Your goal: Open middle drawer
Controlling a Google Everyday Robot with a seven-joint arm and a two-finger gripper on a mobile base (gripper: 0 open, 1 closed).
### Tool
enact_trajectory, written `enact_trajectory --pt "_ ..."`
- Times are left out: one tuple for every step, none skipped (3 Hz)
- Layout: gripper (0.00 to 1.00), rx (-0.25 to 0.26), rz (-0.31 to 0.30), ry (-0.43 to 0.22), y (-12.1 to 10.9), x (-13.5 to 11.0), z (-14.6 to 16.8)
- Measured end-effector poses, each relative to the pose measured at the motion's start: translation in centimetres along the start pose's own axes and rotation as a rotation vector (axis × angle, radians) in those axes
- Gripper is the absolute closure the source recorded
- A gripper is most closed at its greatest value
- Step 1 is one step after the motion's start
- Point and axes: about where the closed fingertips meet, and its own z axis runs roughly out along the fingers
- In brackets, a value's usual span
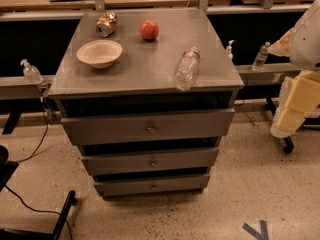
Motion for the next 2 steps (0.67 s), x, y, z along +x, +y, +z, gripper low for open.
enact_trajectory --pt "0.00 0.003 -0.003 -0.001 0.0 -0.1 -0.1" --pt "0.00 -0.014 -0.055 -0.015 1.4 -1.3 3.5"
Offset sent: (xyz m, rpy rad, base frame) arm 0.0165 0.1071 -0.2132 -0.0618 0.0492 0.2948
